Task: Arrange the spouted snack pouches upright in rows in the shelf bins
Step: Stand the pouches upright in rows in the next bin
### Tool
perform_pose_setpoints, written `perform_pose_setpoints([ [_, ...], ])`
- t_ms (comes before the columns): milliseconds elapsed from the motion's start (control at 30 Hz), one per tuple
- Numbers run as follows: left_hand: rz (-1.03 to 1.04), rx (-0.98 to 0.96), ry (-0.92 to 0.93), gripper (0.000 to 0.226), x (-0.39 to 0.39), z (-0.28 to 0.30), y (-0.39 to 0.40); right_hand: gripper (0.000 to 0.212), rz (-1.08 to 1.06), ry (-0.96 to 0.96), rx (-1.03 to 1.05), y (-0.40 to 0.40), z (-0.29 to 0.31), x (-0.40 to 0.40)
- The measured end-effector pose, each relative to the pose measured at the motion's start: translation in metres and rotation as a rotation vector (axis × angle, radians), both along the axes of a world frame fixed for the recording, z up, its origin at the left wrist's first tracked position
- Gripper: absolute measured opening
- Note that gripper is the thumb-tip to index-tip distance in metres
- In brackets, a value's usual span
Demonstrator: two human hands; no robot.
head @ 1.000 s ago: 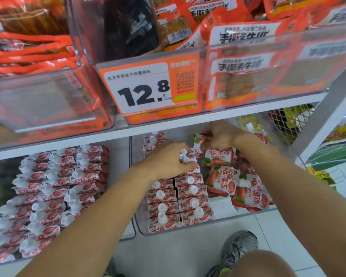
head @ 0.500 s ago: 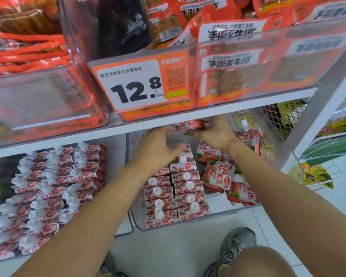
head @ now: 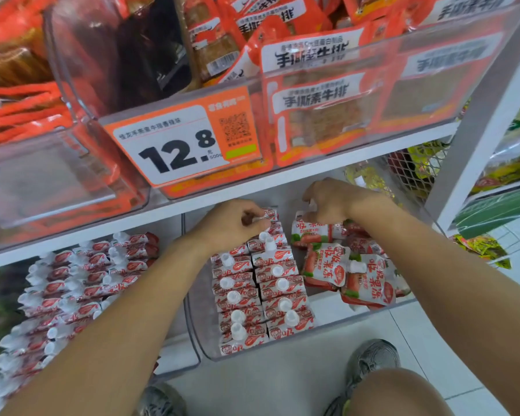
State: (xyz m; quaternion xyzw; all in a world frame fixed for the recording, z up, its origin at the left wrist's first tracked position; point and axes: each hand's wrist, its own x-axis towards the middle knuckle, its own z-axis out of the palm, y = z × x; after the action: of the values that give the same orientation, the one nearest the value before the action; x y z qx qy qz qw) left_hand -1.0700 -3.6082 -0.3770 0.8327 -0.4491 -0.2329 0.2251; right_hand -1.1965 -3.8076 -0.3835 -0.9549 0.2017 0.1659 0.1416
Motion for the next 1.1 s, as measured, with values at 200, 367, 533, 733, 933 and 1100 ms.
perform_pose_setpoints([
  [200, 0.005, -0.007, -0.025, 0.030, -0.003, 0.000, 0.001, 0.053, -0.024, -0.110, 0.143, 0.004, 0.016, -0.010],
  [367, -0.020, 0.016, -0.060, 0.034, -0.009, 0.006, 0.003, 0.026, -0.119, -0.337, 0.092, 0.005, 0.031, -0.015],
  [533, -0.162, 0.179, -0.146, 0.041, -0.017, 0.021, 0.014, 0.030, -0.186, -0.524, 0.416, 0.033, 0.009, 0.018],
  [733, 0.027, -0.157, -0.479, 0.044, -0.032, 0.037, 0.079, 0.035, -0.292, -0.548, 0.568, 0.050, -0.003, 0.028],
  [933, 0.400, -0.414, -0.040, 0.060, -0.055, 0.007, 0.127, 0.025, -0.183, -0.283, 0.427, 0.050, 0.000, 0.040],
  [1100, 0.362, -0.482, 0.147, 0.066, -0.054, 0.000, 0.137, 0.033, -0.070, -0.035, 0.203, 0.052, 0.010, 0.058],
])
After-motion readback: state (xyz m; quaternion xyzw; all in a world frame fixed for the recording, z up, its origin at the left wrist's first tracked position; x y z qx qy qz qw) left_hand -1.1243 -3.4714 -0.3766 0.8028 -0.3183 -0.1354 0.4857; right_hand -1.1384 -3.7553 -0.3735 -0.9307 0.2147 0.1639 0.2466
